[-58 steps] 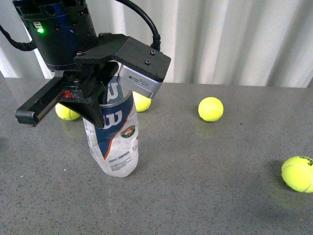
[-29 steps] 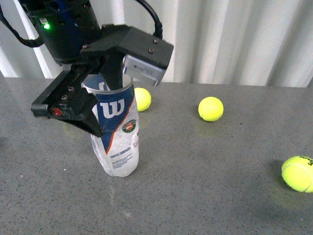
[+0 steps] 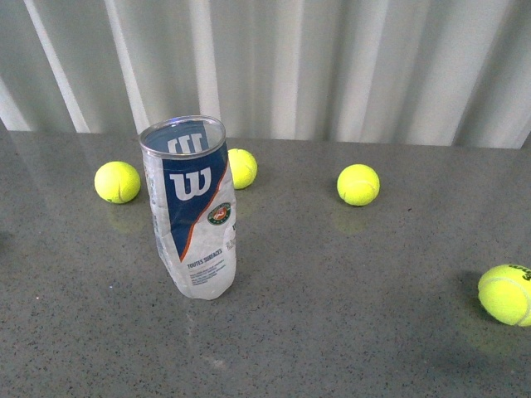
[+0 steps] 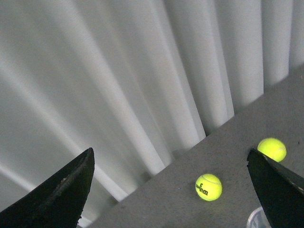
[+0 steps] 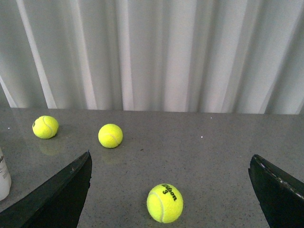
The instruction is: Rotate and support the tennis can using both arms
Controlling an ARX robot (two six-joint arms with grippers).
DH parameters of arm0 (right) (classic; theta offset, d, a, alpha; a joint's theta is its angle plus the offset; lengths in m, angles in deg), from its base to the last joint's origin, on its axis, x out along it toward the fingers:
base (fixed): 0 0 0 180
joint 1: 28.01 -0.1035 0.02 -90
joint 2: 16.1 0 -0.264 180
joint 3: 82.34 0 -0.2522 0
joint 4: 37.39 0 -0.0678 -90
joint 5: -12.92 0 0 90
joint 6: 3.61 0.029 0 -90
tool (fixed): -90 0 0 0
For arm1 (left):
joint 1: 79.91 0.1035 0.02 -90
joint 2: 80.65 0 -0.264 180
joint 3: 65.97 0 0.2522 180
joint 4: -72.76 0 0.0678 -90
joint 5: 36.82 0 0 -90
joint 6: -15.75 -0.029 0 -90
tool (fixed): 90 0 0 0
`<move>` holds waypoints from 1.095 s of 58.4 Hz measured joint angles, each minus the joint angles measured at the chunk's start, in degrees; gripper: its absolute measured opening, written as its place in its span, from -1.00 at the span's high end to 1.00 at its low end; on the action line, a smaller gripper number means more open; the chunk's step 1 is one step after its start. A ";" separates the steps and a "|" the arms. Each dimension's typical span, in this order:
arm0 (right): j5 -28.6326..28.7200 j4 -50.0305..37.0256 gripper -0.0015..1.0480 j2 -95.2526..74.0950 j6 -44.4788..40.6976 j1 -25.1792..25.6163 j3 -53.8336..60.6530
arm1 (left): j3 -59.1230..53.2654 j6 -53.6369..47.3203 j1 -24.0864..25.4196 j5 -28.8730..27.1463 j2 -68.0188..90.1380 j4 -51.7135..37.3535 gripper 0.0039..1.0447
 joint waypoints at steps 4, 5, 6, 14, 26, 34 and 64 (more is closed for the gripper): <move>-0.02 0.00 -0.86 0.00 0.00 0.00 0.00 | -6.51 8.46 4.50 0.87 -4.07 -4.04 -0.87; 0.00 0.00 -0.86 0.00 0.00 0.00 0.00 | -8.20 10.67 5.81 1.57 -5.03 -5.14 -0.87; 0.02 0.00 -0.86 0.00 0.00 0.00 0.00 | -9.01 11.85 6.51 2.01 -5.49 -5.66 -0.87; 0.00 0.00 -0.86 0.00 0.00 0.00 0.00 | -18.16 26.43 17.51 7.98 -8.68 -10.60 -0.87; 0.02 0.00 -0.86 0.00 0.00 0.00 0.00 | -32.63 31.21 30.73 6.60 -9.33 -23.74 -0.59; 0.02 0.00 -0.86 0.00 0.00 0.00 0.00 | -44.54 28.06 29.51 1.62 -14.67 -29.48 -0.08; 0.00 0.00 -0.86 0.00 0.00 0.00 0.00 | -55.32 26.62 10.54 -16.17 -40.74 -14.67 0.94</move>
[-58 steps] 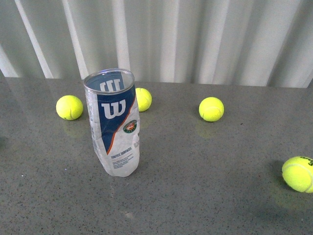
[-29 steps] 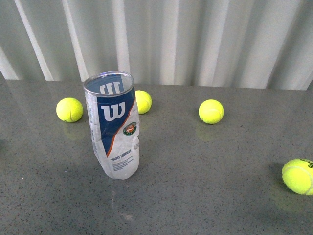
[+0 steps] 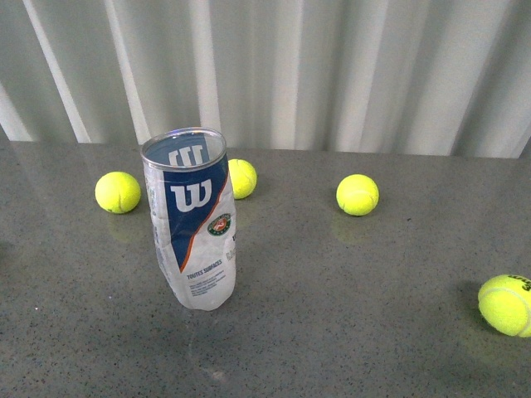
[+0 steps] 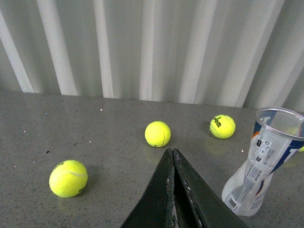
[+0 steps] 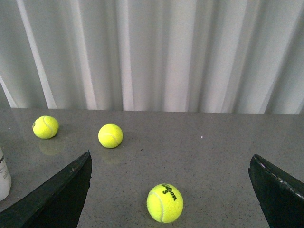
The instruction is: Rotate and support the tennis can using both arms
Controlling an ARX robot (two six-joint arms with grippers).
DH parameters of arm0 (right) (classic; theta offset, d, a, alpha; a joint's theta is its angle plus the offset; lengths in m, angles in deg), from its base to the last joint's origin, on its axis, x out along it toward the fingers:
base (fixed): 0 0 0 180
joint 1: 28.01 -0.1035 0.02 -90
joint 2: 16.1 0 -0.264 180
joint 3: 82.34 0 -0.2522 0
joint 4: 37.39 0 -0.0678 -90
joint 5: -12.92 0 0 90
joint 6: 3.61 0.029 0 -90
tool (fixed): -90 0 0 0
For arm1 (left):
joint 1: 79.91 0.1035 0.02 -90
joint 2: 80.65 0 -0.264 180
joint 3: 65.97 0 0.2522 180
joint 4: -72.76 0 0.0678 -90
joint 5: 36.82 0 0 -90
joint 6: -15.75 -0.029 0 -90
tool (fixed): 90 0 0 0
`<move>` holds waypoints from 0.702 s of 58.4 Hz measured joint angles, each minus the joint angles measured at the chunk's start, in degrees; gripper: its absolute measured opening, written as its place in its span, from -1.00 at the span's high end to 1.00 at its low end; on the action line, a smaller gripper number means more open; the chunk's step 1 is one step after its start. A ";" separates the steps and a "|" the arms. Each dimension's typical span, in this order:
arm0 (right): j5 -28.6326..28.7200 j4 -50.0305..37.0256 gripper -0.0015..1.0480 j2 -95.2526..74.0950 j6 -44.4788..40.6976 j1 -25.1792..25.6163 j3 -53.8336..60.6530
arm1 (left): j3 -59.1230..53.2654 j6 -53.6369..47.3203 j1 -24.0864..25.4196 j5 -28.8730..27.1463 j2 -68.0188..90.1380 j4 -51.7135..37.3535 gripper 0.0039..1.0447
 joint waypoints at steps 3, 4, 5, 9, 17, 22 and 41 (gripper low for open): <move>0.02 0.00 -0.86 0.00 0.00 0.00 0.00 | -0.72 -0.02 -0.98 -1.07 -0.98 0.28 0.94; 0.02 0.00 -0.86 0.00 -0.02 0.00 0.00 | -1.31 0.00 -1.36 -1.44 -1.25 -0.50 0.94; 0.02 0.00 -0.86 0.00 0.00 0.00 0.00 | -1.38 -0.02 -1.70 -1.77 -1.70 -0.55 0.94; 0.00 0.00 -0.86 0.00 -0.02 0.00 0.00 | -1.40 -0.02 -2.86 -2.91 -3.45 0.50 0.94; 0.02 0.00 -0.86 0.00 0.00 0.00 0.00 | -1.40 -0.02 -7.41 -8.63 -7.98 4.83 0.94; 0.00 0.00 -0.86 0.00 0.00 0.00 0.00 | -1.40 -0.02 -10.03 -10.08 -10.86 7.41 0.94; 0.04 0.00 -0.86 0.00 0.00 0.00 0.00 | -1.40 -0.02 -10.67 -10.25 -18.10 14.69 0.94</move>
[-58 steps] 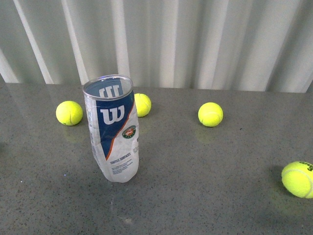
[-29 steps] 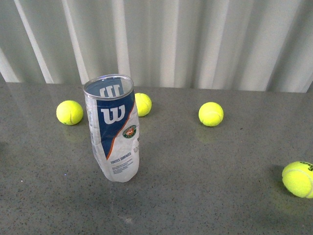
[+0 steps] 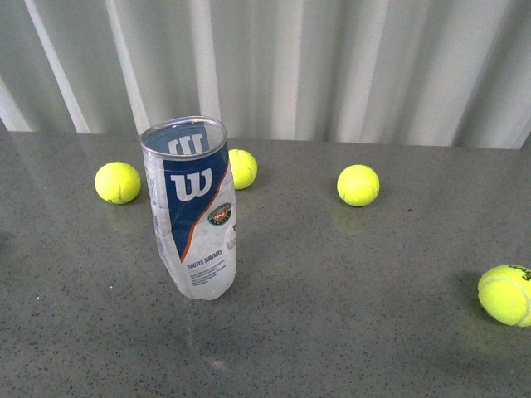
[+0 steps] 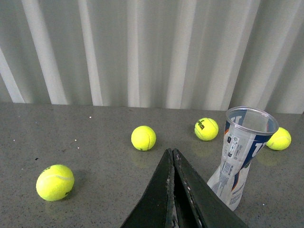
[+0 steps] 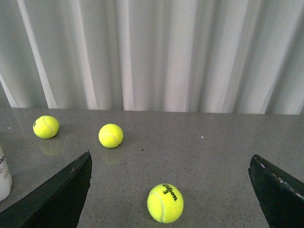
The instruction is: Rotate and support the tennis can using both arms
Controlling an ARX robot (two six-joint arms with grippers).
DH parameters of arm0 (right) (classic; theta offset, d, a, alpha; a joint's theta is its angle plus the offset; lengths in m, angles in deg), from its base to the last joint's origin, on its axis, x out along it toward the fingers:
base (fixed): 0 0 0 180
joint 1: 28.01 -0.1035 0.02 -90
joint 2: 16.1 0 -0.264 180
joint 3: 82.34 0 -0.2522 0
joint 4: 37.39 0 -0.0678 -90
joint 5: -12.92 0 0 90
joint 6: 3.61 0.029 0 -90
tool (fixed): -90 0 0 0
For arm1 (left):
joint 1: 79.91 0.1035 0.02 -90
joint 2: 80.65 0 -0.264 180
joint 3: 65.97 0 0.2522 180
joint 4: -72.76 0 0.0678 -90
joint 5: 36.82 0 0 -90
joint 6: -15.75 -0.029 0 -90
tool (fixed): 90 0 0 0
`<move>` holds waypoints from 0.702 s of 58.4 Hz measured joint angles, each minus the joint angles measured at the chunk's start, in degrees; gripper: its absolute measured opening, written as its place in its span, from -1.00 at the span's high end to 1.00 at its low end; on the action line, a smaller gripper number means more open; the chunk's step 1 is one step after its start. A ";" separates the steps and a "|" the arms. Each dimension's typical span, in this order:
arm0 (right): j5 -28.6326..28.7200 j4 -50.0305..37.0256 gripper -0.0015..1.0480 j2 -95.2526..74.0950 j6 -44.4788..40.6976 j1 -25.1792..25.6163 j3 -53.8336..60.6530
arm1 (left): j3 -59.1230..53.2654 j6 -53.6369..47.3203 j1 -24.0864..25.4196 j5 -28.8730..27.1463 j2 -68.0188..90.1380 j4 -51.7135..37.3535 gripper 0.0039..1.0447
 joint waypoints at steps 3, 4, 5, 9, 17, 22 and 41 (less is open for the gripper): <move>0.00 0.00 -0.86 0.02 0.00 0.00 0.00 | 0.00 0.00 0.00 0.00 -0.87 0.90 0.94; 0.00 0.00 -0.86 0.00 -0.02 0.00 0.00 | 0.00 0.00 0.00 0.00 -1.22 1.22 0.94; 0.00 0.00 -0.86 0.00 0.00 0.00 0.00 | 0.00 0.00 0.00 0.00 -1.57 1.53 0.94; 0.00 0.00 -0.86 0.00 0.00 0.00 0.00 | 0.00 0.00 0.00 0.00 -3.10 3.06 0.94; 0.00 0.00 -0.86 0.00 0.00 0.00 0.00 | 0.00 -0.02 0.00 -0.02 -7.85 8.57 0.94; -0.04 0.00 -0.86 0.00 0.00 0.00 0.00 | 0.00 0.00 0.00 0.00 -13.51 14.64 0.94; 0.00 0.00 -0.86 0.00 0.00 0.00 0.00 | 0.00 0.00 0.00 -0.07 -14.62 14.93 0.94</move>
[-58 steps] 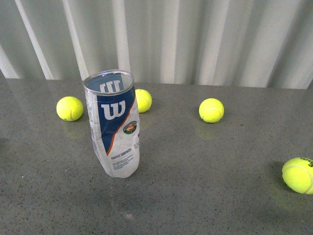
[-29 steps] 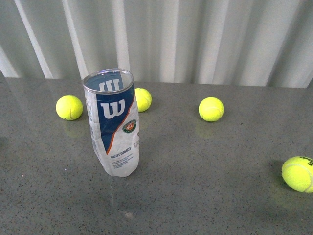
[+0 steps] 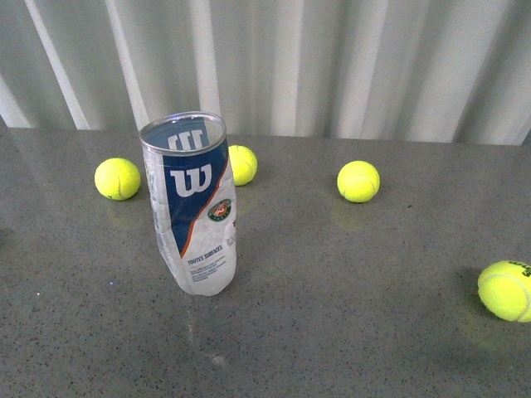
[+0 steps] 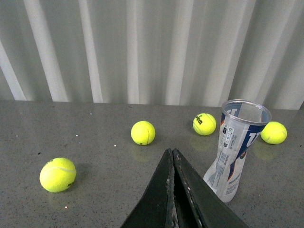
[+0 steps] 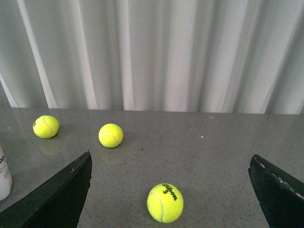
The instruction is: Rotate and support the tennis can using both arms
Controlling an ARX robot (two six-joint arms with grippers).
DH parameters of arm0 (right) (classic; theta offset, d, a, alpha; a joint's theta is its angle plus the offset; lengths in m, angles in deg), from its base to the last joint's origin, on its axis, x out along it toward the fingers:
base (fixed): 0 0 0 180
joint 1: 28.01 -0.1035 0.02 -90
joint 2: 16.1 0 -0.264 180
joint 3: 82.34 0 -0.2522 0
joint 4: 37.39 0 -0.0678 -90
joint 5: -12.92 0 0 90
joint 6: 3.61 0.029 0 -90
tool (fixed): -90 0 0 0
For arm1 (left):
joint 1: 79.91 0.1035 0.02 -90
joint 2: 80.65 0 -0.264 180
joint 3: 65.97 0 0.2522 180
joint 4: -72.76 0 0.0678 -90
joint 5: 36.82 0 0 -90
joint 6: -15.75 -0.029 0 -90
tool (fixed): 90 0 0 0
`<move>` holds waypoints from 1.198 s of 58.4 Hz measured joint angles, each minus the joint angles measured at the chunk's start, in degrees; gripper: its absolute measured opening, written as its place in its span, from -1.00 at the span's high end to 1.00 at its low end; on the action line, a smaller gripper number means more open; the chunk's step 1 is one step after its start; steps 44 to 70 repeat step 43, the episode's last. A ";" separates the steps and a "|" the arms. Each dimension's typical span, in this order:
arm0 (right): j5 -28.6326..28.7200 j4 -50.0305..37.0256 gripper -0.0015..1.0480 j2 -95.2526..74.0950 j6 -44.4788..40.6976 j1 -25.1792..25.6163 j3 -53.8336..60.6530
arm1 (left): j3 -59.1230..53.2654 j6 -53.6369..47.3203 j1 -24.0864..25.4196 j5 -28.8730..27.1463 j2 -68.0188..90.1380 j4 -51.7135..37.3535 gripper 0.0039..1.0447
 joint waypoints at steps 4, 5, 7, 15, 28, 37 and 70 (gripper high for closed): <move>0.00 0.00 -0.86 0.00 -0.02 0.00 0.00 | 0.00 0.02 0.00 0.00 0.00 0.00 0.93; 0.00 0.00 -0.86 0.00 -0.02 0.00 0.00 | 0.00 0.04 0.00 0.02 0.00 0.00 0.92; 0.00 0.00 -0.86 0.00 0.00 0.00 0.00 | 0.00 0.00 0.00 0.00 0.00 0.00 0.79; 0.00 0.00 -0.86 0.00 0.00 0.00 0.00 | 0.00 0.00 0.00 0.00 0.00 0.00 0.24; 0.00 0.00 -0.86 0.00 0.00 0.00 0.00 | 0.00 0.00 0.00 0.00 0.00 0.00 -0.51; 0.02 0.00 -0.86 0.00 0.00 0.00 0.00 | 0.00 -0.04 0.00 0.00 0.00 0.02 -0.90; 0.00 0.00 -0.86 0.00 -0.02 0.00 0.00 | 0.00 -0.04 0.00 0.00 0.00 0.02 -0.87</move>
